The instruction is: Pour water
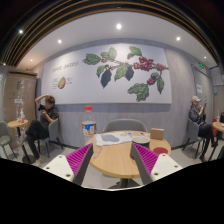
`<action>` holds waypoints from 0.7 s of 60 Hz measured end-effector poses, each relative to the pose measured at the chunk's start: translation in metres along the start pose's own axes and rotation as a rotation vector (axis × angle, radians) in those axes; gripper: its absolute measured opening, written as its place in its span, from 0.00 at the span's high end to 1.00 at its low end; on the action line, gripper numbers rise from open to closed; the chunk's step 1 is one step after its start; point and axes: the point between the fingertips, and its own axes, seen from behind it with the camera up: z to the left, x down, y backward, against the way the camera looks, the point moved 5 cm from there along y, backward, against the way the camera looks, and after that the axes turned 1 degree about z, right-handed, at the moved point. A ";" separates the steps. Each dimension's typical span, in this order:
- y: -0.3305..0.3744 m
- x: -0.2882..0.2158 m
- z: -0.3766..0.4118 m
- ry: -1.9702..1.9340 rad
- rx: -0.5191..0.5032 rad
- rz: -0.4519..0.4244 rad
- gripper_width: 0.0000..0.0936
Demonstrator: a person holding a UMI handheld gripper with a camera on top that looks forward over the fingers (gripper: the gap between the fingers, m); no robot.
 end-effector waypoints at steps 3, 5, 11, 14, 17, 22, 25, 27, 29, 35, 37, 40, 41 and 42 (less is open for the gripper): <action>0.004 -0.014 0.025 -0.002 -0.019 0.007 0.12; -0.021 -0.002 0.024 0.001 -0.036 -0.006 0.11; -0.035 -0.010 0.063 0.007 -0.071 -0.012 0.11; -0.075 -0.003 0.068 0.014 -0.078 -0.020 0.13; -0.078 -0.010 0.084 0.016 -0.080 -0.012 0.13; -0.132 -0.005 0.087 0.024 -0.049 -0.026 0.12; -0.155 -0.005 0.088 0.022 -0.017 -0.019 0.12; -0.161 -0.008 0.090 0.015 0.001 -0.013 0.12; -0.174 -0.011 0.093 0.012 0.011 -0.019 0.12; -0.205 -0.012 0.096 0.003 0.030 -0.026 0.12; -0.213 -0.014 0.098 0.006 0.035 -0.037 0.12; -0.226 -0.015 0.098 -0.001 0.061 -0.031 0.12; -0.229 -0.015 0.099 -0.004 0.068 -0.031 0.12; -0.231 -0.015 0.100 -0.004 0.072 -0.034 0.14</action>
